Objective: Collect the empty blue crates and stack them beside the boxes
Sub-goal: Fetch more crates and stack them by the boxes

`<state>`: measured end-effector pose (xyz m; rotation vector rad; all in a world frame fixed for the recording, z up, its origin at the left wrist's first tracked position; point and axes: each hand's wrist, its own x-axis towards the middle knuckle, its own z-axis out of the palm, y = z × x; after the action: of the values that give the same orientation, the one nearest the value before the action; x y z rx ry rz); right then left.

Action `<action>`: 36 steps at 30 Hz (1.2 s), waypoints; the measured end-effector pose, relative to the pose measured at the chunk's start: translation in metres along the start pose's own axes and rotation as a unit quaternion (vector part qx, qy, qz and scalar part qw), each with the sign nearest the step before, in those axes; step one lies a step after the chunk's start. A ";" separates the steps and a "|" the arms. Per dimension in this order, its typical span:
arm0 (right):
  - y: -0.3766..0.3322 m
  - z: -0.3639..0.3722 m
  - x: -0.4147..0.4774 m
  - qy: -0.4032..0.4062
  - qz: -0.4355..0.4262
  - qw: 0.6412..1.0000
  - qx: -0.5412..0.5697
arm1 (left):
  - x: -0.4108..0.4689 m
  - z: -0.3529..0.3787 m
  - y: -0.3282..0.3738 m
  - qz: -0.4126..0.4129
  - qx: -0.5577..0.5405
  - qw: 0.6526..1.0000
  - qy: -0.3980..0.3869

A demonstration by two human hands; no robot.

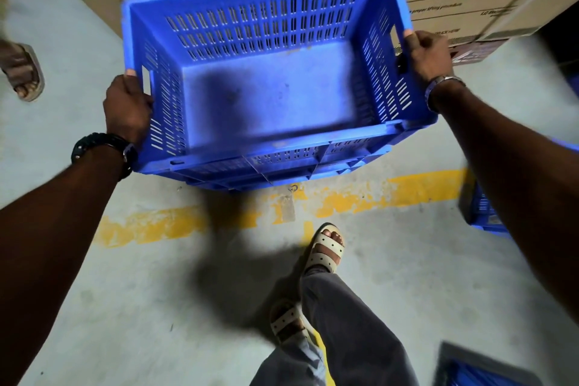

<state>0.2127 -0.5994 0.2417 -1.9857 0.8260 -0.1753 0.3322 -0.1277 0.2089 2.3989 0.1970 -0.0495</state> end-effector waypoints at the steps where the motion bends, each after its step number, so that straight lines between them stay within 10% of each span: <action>1: 0.003 0.000 0.001 0.002 -0.003 1.000 0.001 | 0.000 0.000 0.000 0.001 -0.007 1.000 0.001; 36: 0.006 0.001 0.002 0.005 0.012 1.000 -0.007 | -0.002 0.001 0.011 -0.030 -0.018 0.999 0.000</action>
<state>0.2116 -0.6020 0.2359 -1.9890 0.8604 -0.1659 0.3318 -0.1362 0.2156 2.3563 0.2678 -0.0726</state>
